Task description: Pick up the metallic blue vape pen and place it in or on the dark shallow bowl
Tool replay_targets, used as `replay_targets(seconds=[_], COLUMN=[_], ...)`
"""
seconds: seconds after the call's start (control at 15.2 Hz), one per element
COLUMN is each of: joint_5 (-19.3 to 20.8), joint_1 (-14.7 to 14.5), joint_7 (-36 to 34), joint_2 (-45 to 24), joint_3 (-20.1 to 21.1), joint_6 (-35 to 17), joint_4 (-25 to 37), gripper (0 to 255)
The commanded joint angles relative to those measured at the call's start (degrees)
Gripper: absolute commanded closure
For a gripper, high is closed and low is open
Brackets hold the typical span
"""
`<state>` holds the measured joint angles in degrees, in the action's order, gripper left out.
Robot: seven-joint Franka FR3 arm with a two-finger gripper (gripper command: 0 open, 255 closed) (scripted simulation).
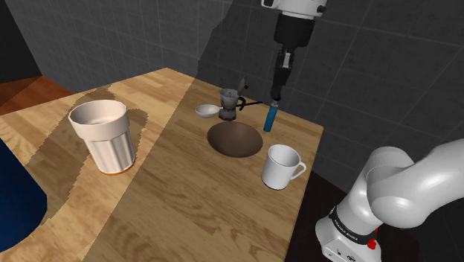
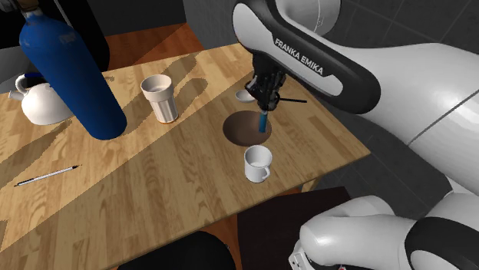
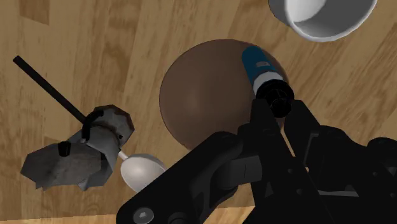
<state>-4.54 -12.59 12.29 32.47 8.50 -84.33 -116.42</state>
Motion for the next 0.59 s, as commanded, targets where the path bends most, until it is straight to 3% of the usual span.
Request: replay_targets(seconds=[0.0,0.33,0.53], joint_5=[0.4,1.7,1.6], joint_1=[0.3,0.9,0.8], joint_7=[-0.3,-1.4,-1.3], joint_2=[-4.7,-16.2,-15.3], joint_3=[0.4,1.6,1.5], joint_6=[-0.3,0.4,-2.0], joint_4=[4.4,16.5,13.2], gripper=[255,255,255])
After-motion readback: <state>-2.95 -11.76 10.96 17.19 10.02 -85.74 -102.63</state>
